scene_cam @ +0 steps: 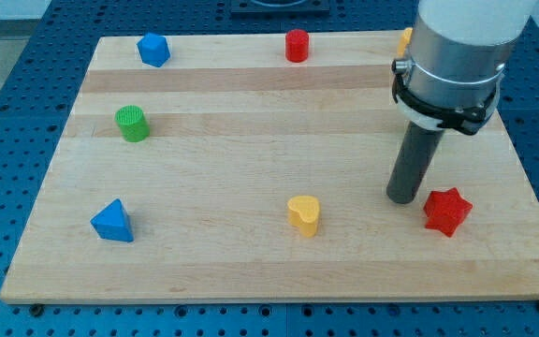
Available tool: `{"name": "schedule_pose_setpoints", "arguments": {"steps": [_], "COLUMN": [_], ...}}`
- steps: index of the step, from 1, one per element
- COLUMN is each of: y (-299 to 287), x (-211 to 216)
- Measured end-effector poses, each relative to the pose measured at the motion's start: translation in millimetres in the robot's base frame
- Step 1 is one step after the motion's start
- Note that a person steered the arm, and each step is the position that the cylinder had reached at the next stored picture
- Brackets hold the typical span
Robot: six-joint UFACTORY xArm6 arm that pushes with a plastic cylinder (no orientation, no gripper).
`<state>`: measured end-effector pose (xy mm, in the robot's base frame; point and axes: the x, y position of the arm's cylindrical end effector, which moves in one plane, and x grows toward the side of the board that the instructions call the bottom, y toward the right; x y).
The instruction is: Push the green star towards the green circle
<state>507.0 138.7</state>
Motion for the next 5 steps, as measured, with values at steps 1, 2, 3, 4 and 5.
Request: {"name": "schedule_pose_setpoints", "arguments": {"steps": [1,2,3,4,5], "y": [0,-1,-1,15,35], "x": [0,-9,-21,-21,-25]}}
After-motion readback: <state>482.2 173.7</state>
